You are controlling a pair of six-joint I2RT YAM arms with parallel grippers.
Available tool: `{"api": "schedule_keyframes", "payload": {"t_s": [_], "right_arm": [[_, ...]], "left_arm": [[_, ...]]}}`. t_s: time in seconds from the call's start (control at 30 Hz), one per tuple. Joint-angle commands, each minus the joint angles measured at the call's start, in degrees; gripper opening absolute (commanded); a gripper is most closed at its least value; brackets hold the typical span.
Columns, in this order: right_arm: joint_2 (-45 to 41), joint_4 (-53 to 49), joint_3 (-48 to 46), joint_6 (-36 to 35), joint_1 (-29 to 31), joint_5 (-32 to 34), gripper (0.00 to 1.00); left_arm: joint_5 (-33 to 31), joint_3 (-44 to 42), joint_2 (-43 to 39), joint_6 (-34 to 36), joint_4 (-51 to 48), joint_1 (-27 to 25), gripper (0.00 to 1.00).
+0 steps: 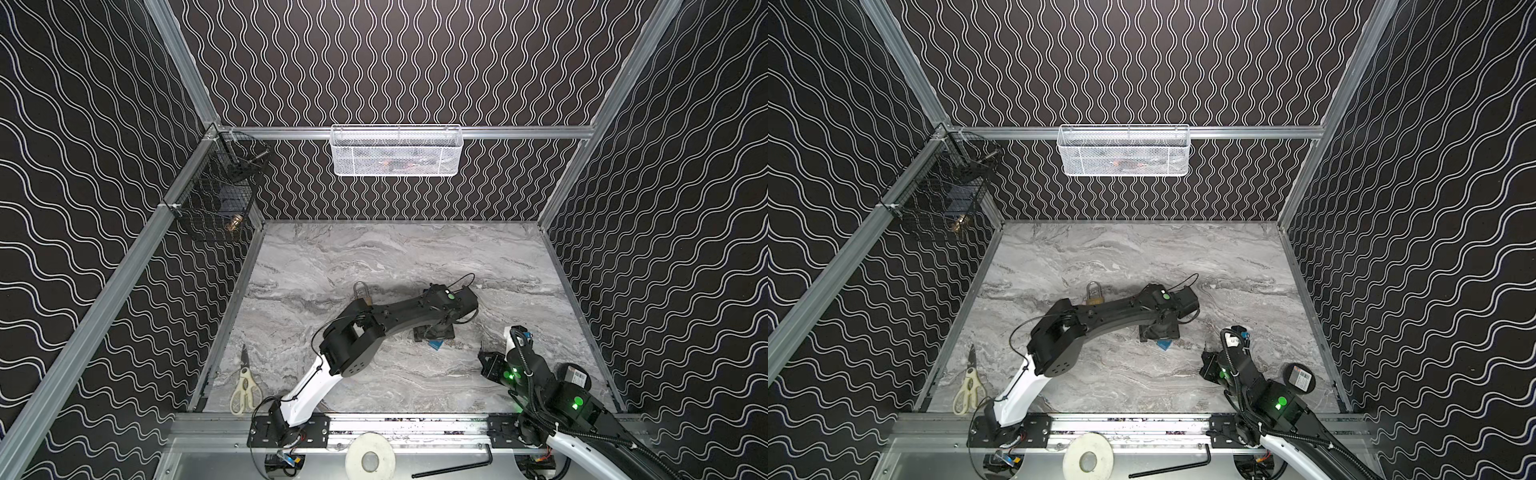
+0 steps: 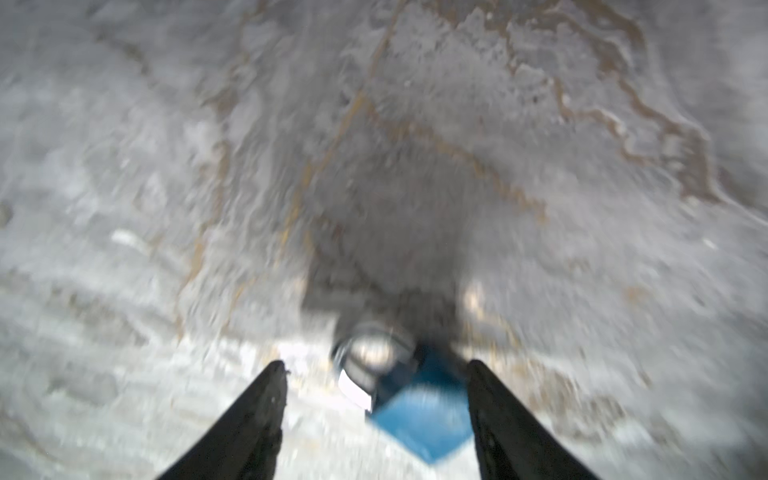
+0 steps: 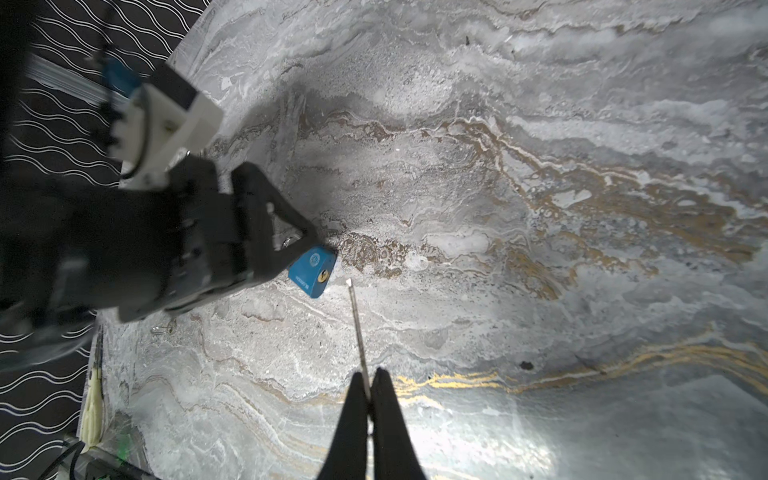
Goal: Unlock with the key
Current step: 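Close the left gripper on the blue padlock body and lift it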
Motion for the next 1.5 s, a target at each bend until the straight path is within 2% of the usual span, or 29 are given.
{"api": "schedule_keyframes", "payload": {"t_s": [0.0, 0.17, 0.33, 0.43, 0.63, 0.8, 0.97, 1.17, 1.47], "right_arm": [[0.7, 2.3, -0.1, -0.8, 0.2, -1.1, 0.00], [0.6, 3.2, -0.6, -1.3, 0.1, -1.4, 0.00], [0.2, 3.1, -0.6, -1.3, 0.1, -1.5, 0.00], [-0.6, 3.2, -0.7, -1.3, 0.1, -1.5, 0.00], [-0.3, 3.4, -0.7, -1.6, 0.1, -1.7, 0.00], [-0.7, 3.4, -0.8, -1.6, 0.1, -1.9, 0.00], [-0.9, 3.6, -0.9, -1.7, 0.1, -2.1, 0.00], [-0.7, 3.9, -1.0, -2.0, 0.1, -2.3, 0.00], [0.2, 4.4, -1.1, -2.2, 0.1, -2.3, 0.00]], "left_arm": [[-1.7, -4.1, -4.9, -8.1, 2.9, -0.4, 0.73], [4.2, -14.4, -9.6, -17.6, 13.4, -0.3, 0.72], [5.0, -13.6, -8.3, -21.9, 16.7, -0.4, 0.70], [3.8, -11.7, -7.7, -24.4, 15.3, -0.7, 0.70], [7.2, -9.2, -4.5, -32.7, 11.3, -0.8, 0.68], [2.7, -6.0, -3.9, -37.9, 6.0, -2.2, 0.64], [3.4, -7.9, -3.9, -42.8, 7.3, -2.2, 0.61], [3.2, -10.5, -4.2, -44.1, 11.0, -1.6, 0.59], [2.2, -8.2, -3.8, -42.1, 11.3, -1.0, 0.58]]}}
